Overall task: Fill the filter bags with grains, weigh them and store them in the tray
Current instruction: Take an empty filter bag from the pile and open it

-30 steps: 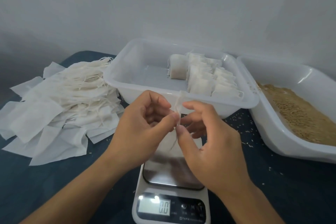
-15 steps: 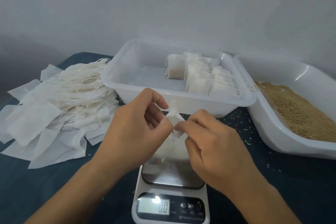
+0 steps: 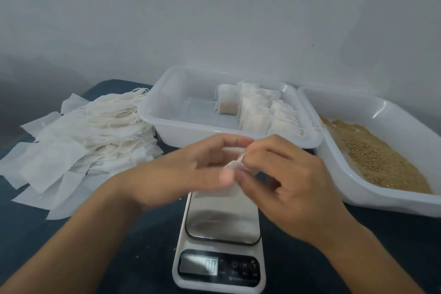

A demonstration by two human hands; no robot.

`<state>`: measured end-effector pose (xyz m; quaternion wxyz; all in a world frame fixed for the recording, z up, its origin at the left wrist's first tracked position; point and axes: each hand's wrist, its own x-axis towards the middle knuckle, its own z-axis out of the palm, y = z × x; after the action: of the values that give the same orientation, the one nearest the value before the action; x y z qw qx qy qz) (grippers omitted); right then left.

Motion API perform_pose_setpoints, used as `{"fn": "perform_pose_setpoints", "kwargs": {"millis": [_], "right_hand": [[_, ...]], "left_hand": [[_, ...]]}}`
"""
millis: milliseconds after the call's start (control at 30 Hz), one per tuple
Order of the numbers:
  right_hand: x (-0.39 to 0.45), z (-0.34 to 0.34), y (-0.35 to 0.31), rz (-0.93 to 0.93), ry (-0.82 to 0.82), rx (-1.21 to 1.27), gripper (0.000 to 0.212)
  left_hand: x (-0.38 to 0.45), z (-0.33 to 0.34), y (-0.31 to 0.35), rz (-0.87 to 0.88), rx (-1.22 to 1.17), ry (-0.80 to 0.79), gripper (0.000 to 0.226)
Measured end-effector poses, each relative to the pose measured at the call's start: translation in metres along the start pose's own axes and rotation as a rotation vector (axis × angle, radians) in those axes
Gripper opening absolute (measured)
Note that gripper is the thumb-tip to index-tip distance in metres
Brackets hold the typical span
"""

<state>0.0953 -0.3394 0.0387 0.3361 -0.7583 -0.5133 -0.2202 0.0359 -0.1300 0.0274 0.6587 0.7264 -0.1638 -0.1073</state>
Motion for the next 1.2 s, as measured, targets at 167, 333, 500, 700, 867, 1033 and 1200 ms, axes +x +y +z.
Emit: {"fn": "perform_pose_setpoints", "kwargs": {"millis": [167, 333, 500, 700, 867, 1033, 1200], "right_hand": [[0.001, -0.014, -0.002, 0.138, -0.011, 0.066, 0.02], [-0.003, -0.018, 0.003, 0.199, -0.018, -0.003, 0.026], [-0.007, -0.018, 0.005, 0.174, -0.052, 0.045, 0.007], [-0.008, -0.014, 0.01, -0.001, -0.071, -0.081, 0.01], [-0.01, -0.014, 0.015, -0.145, -0.037, -0.208, 0.014], [-0.011, -0.016, 0.015, -0.259, -0.067, -0.266, 0.017], [-0.009, -0.023, 0.01, 0.046, -0.312, -0.027, 0.012]], "left_hand": [[0.013, 0.007, 0.002, -0.106, -0.013, -0.21, 0.043], [0.022, 0.011, -0.011, -0.1, -0.094, -0.03, 0.026], [0.021, 0.013, -0.02, -0.092, -0.029, 0.109, 0.025], [0.018, 0.014, -0.022, -0.075, 0.02, 0.06, 0.013], [0.02, 0.013, -0.025, -0.073, 0.047, 0.098, 0.009], [0.02, 0.015, -0.028, -0.058, 0.038, 0.106, 0.015], [0.019, 0.015, -0.027, -0.054, 0.014, 0.094, 0.026]]}}
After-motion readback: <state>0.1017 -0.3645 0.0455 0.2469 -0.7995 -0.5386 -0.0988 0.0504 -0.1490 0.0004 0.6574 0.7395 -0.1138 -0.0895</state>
